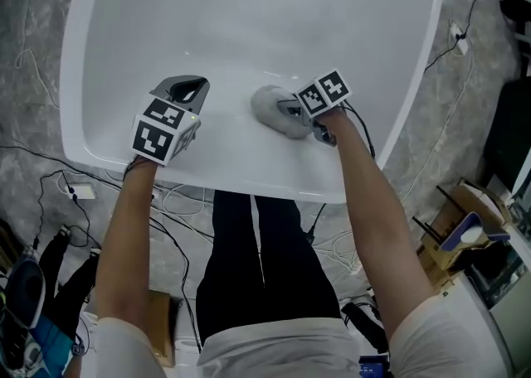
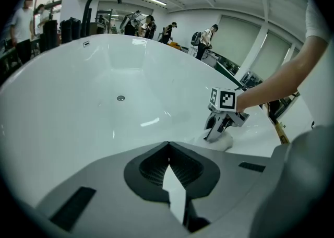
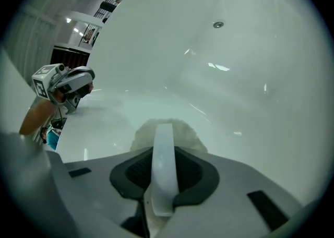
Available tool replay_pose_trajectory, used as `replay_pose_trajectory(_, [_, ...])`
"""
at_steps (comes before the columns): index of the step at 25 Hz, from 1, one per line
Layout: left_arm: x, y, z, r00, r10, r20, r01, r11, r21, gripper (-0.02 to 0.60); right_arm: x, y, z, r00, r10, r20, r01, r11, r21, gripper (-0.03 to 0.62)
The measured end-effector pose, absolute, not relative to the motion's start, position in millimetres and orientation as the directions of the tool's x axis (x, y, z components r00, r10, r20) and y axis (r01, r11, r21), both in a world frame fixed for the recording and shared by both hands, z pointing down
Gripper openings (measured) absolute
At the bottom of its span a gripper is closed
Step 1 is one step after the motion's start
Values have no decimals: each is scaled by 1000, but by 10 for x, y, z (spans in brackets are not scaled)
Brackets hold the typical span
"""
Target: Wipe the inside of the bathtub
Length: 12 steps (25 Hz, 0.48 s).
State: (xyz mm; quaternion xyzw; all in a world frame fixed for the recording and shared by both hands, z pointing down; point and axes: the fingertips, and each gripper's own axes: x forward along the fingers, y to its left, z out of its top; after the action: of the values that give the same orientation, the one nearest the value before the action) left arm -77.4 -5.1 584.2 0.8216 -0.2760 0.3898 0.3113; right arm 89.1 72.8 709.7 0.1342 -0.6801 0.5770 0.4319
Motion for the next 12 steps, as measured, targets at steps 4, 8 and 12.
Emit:
replay_pose_trajectory(4, [-746, -19, 5666, 543, -214, 812, -695, -658, 291, 9, 1143, 854, 6986, -540, 321, 778, -732, 278, -622, 94])
replay_pose_trajectory(8, [-697, 14, 5553, 546, -216, 810, -692, -661, 290, 9, 1354, 944, 6897, -507, 318, 801, -767, 258, -588, 94])
replay_pose_trajectory(12, [-649, 83, 5469, 552, -214, 806, -688, -663, 295, 9, 1485, 1027, 6740, -486, 318, 814, -791, 236, -564, 94])
